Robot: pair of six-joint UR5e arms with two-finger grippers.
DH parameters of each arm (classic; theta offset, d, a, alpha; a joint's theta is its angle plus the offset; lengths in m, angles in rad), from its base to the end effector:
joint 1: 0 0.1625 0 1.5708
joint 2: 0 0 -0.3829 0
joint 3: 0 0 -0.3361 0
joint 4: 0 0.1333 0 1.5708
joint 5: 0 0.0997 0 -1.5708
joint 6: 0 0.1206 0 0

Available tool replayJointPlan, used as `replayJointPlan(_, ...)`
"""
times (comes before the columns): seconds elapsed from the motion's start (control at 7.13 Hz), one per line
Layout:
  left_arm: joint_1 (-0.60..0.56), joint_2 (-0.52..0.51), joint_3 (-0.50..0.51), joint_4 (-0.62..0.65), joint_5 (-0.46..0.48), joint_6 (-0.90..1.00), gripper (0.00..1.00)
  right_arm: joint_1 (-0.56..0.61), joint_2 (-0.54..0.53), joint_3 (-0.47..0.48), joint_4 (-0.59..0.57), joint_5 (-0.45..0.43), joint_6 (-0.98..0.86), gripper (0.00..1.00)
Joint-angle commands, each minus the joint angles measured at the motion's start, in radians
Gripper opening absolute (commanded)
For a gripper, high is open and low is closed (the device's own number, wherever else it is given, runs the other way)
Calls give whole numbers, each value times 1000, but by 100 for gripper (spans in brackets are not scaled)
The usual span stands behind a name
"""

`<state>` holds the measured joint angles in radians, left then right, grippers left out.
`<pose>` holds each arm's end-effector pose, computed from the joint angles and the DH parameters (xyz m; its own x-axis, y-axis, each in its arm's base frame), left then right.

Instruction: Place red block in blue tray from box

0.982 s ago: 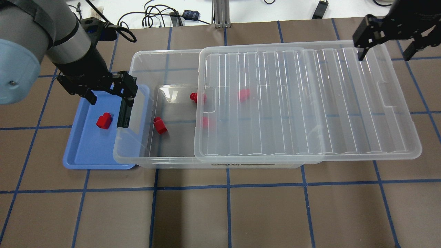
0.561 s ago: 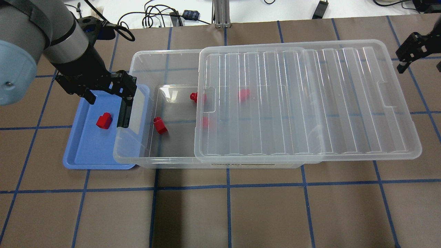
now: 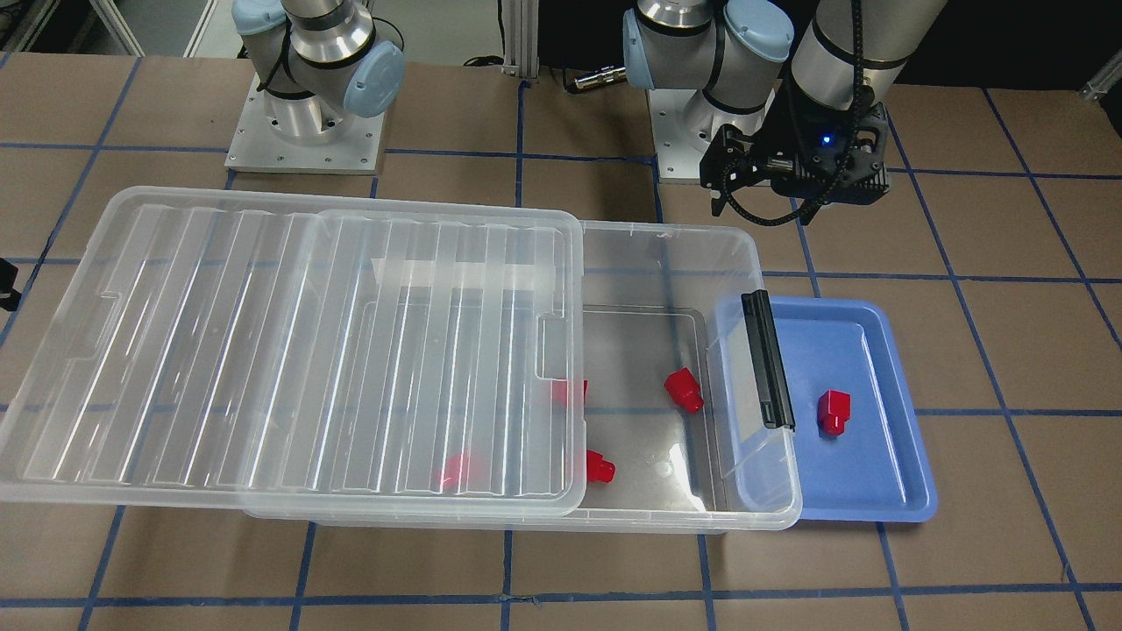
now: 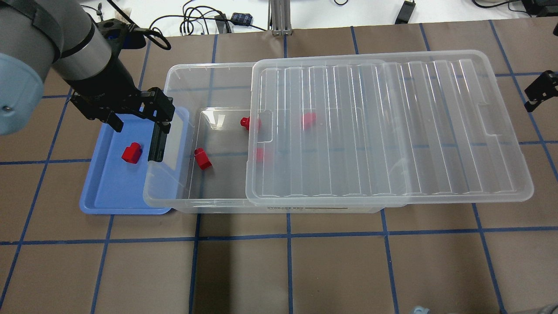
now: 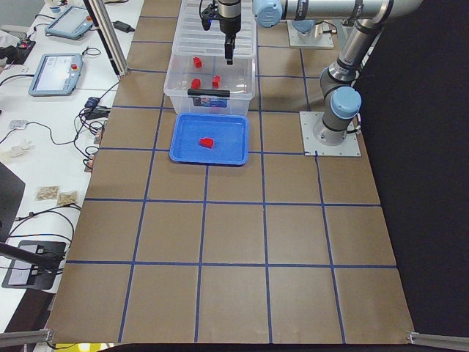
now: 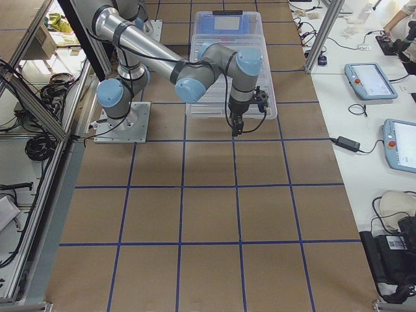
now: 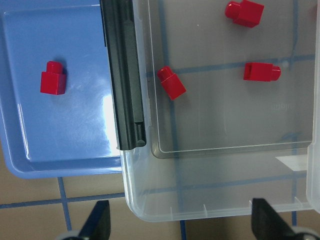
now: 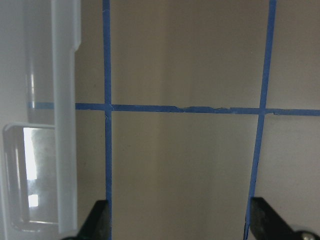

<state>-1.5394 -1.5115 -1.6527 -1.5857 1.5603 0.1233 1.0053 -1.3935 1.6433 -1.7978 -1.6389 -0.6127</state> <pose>-0.1217 -0.4125 0.4129 -0.9957 0.0913 0.0150 0.0918 0.9951 0.0359 -0.1570 -0.4809 0.3337 -0.9979 -0.0491 0.0426 -0.0466 0.9972 0.0578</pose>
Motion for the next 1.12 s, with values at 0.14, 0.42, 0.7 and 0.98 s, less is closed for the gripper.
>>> replayJointPlan(0.14,2,-1,-1,0,6,9,100,-7,2,70,-46,1,-1,100)
replayJointPlan(0.42,4,-6,1,9,7,10,100,-5,-4,75,-43,-1,20,100)
replayJointPlan(0.7,15,-1,1,-3,7,9,100,6,-13,104,-45,17,60,100)
replayJointPlan(0.98,65,5,-1,-11,7,-7,100,15,-13,104,-43,17,74,100)
